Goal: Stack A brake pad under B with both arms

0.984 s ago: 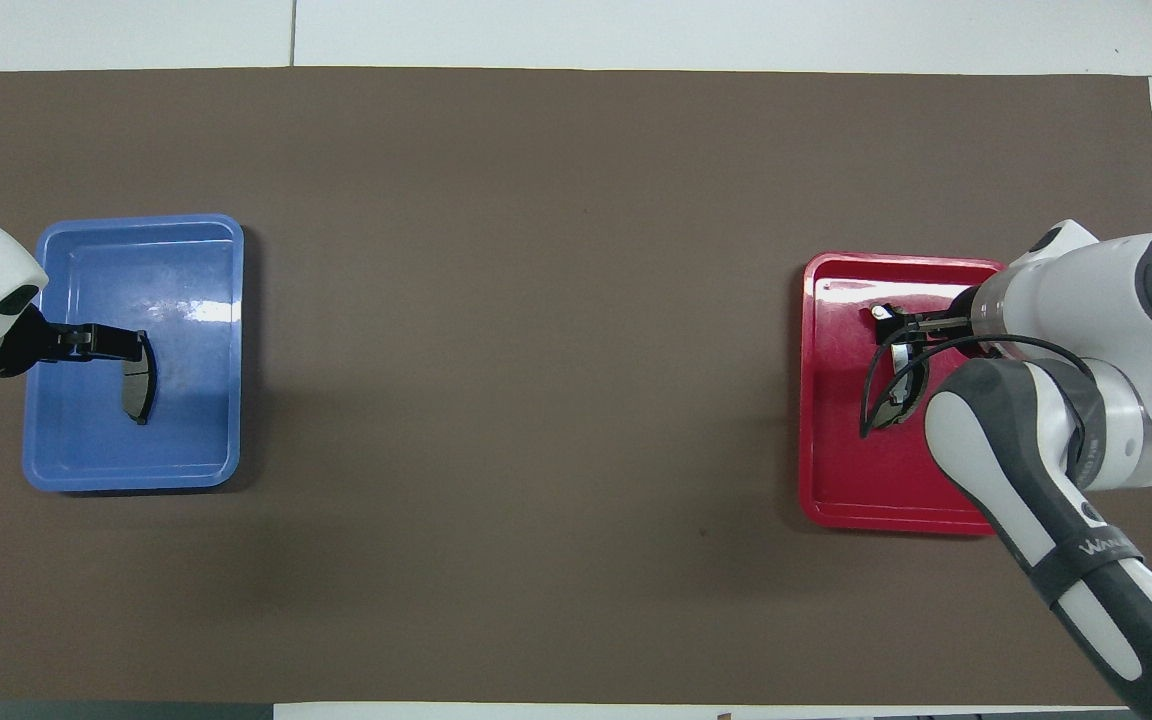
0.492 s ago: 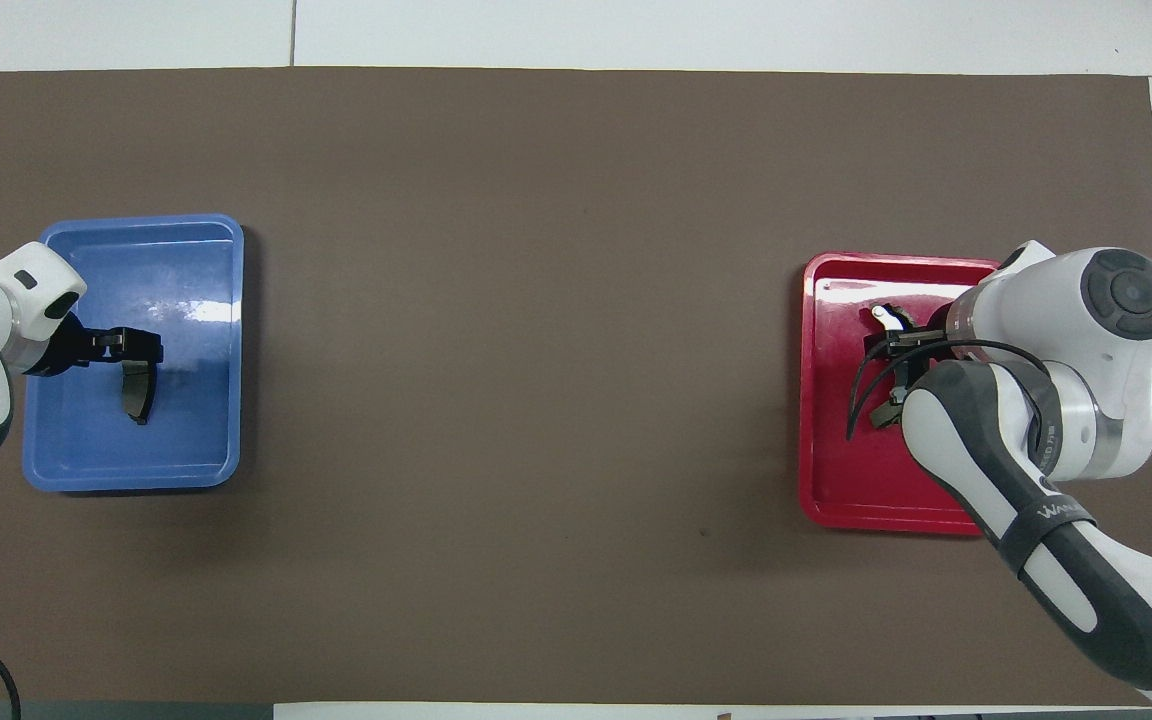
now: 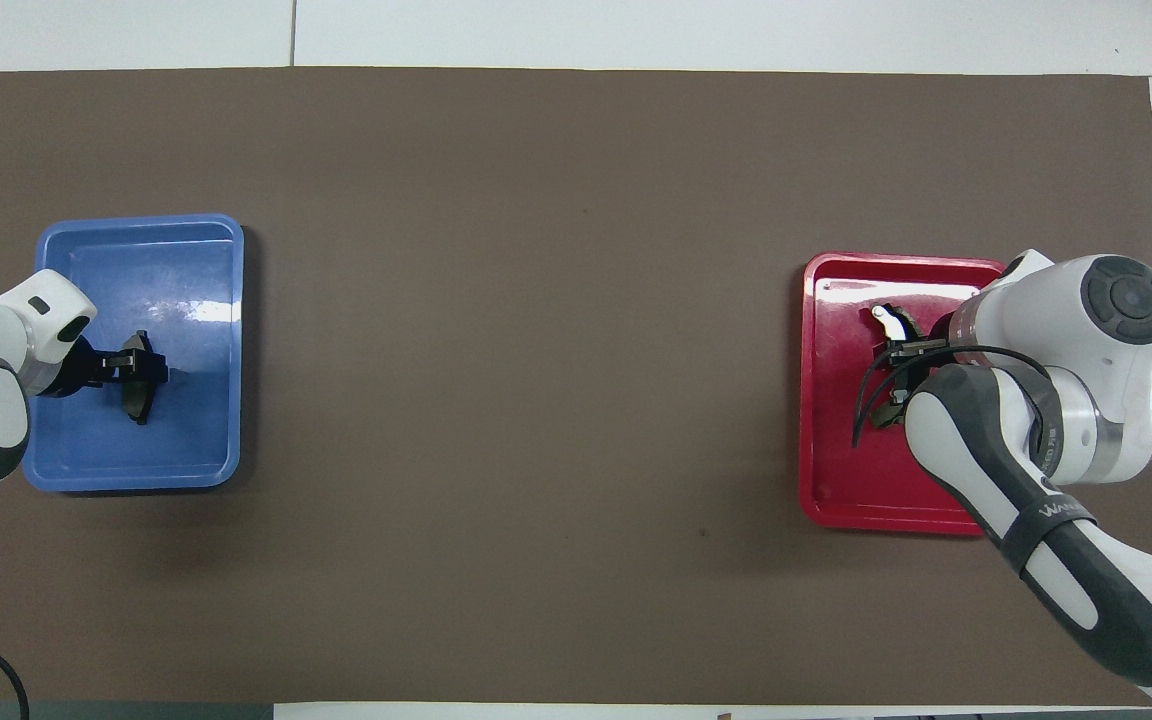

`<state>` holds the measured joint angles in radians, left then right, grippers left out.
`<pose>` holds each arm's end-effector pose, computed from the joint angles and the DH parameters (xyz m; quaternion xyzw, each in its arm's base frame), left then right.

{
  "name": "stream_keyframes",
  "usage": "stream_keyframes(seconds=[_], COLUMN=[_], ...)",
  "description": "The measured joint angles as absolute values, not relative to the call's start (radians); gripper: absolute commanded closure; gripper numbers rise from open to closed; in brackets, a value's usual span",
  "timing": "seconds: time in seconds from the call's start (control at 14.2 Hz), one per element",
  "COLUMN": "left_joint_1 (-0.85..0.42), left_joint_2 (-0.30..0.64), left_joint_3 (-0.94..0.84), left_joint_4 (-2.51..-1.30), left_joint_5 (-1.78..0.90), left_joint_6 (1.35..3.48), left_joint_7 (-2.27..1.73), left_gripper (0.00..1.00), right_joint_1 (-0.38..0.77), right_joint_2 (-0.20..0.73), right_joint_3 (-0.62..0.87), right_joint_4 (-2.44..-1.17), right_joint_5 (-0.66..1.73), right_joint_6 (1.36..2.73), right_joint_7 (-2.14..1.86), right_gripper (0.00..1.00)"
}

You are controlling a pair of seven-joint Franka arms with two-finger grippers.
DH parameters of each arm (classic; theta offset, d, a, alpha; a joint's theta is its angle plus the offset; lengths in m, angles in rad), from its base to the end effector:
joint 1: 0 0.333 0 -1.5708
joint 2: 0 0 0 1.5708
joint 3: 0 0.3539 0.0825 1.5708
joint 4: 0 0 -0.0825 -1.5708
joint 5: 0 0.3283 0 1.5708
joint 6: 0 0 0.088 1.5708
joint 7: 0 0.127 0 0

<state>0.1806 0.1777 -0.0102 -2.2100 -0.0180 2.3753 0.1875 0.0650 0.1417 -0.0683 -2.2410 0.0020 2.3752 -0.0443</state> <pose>0.5076 0.0870 0.3558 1.0000 -0.0020 -0.0048 0.0081 0.5045 -0.0010 0.3628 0.9998 0.0201 -0.0037 0.0040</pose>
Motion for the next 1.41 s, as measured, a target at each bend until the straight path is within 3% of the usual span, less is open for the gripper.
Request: stream_keyframes(seconds=[0.07,0.14,0.28,0.42,0.56,0.91,1.34,1.41], left_joint_1=[0.180,0.180,0.178,0.178,0.173,0.058,-0.268,-0.327], left_joint_2=[0.178,0.178,0.172,0.165,0.152,0.101,0.126,0.143], left_joint_3=[-0.011,-0.012,-0.016,-0.016,-0.019,-0.024,-0.032,-0.033], left_joint_4=[-2.210,-2.210,-2.209,-2.203,-2.182,-2.079,-2.075,-2.075], left_joint_5=[-0.018,-0.018,-0.018,-0.018,-0.018,-0.019,-0.019,-0.019], left_joint_6=[2.375,2.375,2.375,2.375,2.357,2.182,2.213,2.235], left_joint_7=[0.188,0.188,0.188,0.188,0.188,0.103,-0.259,-0.313], left_gripper=[0.85,0.95,0.98,0.98,0.98,0.99,0.99,0.99], right_joint_1=[0.065,0.065,0.064,0.064,0.063,0.064,0.064,0.064], right_joint_2=[0.142,0.142,0.142,0.142,0.141,0.139,0.137,0.137], right_joint_3=[-0.068,-0.068,-0.068,-0.068,-0.068,-0.066,-0.065,-0.065], right_joint_4=[-2.243,-2.246,-2.251,-2.252,-2.251,-2.187,-2.035,-2.029], right_joint_5=[0.002,0.002,0.002,0.002,0.002,0.002,0.002,0.002], right_joint_6=[2.375,2.375,2.376,2.376,2.376,2.307,2.159,2.156], right_joint_7=[-0.044,-0.044,-0.045,-0.045,-0.045,-0.045,-0.045,-0.045], right_gripper=[0.38,0.41,0.56,0.83,0.94,0.96,0.96,1.00])
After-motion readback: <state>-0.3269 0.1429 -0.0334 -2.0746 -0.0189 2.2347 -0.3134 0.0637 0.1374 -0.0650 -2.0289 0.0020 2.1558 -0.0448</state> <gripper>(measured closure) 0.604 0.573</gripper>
